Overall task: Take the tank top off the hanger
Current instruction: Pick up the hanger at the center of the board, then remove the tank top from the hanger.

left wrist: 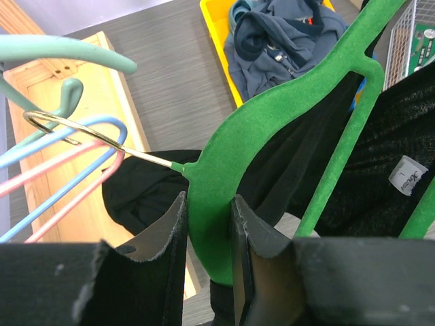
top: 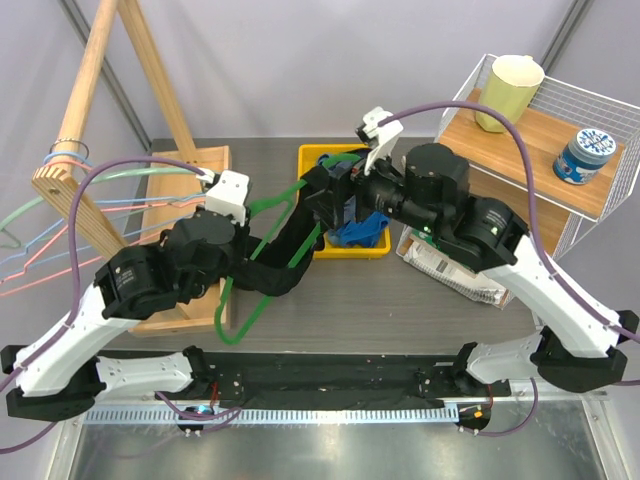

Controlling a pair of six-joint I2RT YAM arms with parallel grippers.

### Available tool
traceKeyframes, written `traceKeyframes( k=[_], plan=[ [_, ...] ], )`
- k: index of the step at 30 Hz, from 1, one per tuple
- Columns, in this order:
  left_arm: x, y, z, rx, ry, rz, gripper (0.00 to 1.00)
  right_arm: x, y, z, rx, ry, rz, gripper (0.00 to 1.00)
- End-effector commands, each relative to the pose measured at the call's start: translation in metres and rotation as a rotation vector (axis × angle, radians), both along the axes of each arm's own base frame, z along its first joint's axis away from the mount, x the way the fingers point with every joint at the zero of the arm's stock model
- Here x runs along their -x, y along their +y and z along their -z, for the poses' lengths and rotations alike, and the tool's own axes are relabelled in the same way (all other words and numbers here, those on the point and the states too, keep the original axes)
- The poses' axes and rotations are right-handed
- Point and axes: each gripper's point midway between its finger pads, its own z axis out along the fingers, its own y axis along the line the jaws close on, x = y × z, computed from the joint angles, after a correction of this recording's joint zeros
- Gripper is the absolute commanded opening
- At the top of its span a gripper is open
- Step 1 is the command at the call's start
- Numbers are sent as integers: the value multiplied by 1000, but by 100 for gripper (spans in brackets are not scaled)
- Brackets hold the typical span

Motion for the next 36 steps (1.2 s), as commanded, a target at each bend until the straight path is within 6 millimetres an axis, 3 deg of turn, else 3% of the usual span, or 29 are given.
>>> traceKeyframes(
  k=[1, 8, 13, 18, 22, 28, 36],
  plan=[
    [-3, -6, -14, 54, -44, 11, 0, -21, -5, 14, 104, -35, 93, 86],
    [-1, -7, -7, 48, -32, 28, 0, -47, -6, 52, 239, -34, 188, 75],
    [1, -7, -5, 49, -29, 35, 0, -51, -1, 55, 222, -33, 197, 43],
    [3, -7, -1, 47, -26, 50, 0, -52, -4, 56, 214, -29, 221, 23],
    [1, -6, 5, 15, -25, 49, 0, -51, -12, 49, 187, -27, 247, 1],
    [-4, -4, 19, -62, -12, 21, 0, -45, -31, 19, 67, -16, 316, 1],
    [-6, 4, 21, -81, -41, 0, 0, -52, -66, -3, -29, 11, 477, 1]
  ],
)
